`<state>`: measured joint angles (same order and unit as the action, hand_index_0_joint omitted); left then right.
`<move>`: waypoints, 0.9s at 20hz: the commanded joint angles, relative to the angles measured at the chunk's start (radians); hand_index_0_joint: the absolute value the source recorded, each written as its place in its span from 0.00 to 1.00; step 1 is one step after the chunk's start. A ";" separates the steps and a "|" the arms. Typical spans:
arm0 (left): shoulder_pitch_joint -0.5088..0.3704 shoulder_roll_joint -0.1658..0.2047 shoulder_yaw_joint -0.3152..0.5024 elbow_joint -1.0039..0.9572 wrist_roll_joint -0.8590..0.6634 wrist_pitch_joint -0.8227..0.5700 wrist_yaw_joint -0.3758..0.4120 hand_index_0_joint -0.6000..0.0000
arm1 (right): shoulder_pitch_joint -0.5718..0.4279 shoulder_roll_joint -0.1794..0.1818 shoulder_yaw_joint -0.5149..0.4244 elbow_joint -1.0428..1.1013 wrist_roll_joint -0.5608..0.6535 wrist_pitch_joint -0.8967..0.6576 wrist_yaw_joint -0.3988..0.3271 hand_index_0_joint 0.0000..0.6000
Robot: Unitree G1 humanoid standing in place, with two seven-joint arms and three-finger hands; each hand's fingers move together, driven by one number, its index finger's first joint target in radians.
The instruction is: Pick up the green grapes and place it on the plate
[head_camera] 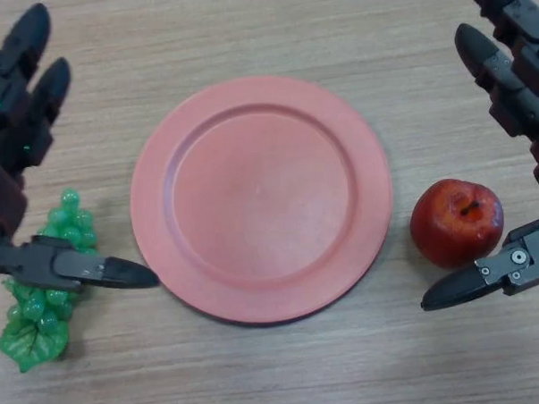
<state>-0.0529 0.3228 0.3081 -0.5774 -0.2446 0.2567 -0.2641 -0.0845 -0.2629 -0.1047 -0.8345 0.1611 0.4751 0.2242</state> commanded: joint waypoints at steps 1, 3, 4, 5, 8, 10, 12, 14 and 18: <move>-0.011 0.045 0.088 -0.062 -0.026 -0.156 -0.003 1.00 | -0.026 -0.029 -0.050 -0.064 0.044 -0.085 -0.030 0.00; -0.007 0.045 0.092 -0.058 -0.025 -0.157 -0.005 1.00 | -0.027 -0.031 -0.050 -0.066 0.040 -0.083 -0.027 0.00; -0.005 0.043 0.093 -0.053 -0.024 -0.162 -0.005 1.00 | -0.031 -0.032 -0.049 -0.066 0.038 -0.079 -0.025 0.00; -0.005 0.043 0.093 -0.051 -0.024 -0.164 -0.004 1.00 | -0.031 -0.031 -0.047 -0.065 0.035 -0.080 -0.026 0.00; 0.008 0.044 0.110 -0.042 -0.007 -0.192 -0.015 1.00 | -0.036 -0.027 -0.025 -0.057 0.012 -0.076 -0.027 0.00; 0.040 0.033 0.140 -0.013 0.038 -0.264 -0.033 1.00 | -0.048 -0.026 -0.014 -0.047 0.000 -0.076 -0.024 0.00; 0.056 0.037 0.185 0.023 0.069 -0.294 -0.033 1.00 | -0.054 -0.024 -0.003 -0.034 -0.015 -0.089 -0.017 0.00; 0.067 0.040 0.221 0.091 0.142 -0.343 -0.011 1.00 | -0.062 -0.019 0.016 -0.020 -0.031 -0.093 -0.014 0.00; 0.113 0.049 0.255 0.187 0.365 -0.345 0.012 1.00 | -0.082 -0.013 0.036 -0.010 -0.035 -0.062 -0.002 0.00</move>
<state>0.0642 0.3211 0.4791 -0.3516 0.1185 0.0328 -0.2967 -0.1337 -0.2614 -0.0379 -0.7931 0.1215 0.4957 0.2239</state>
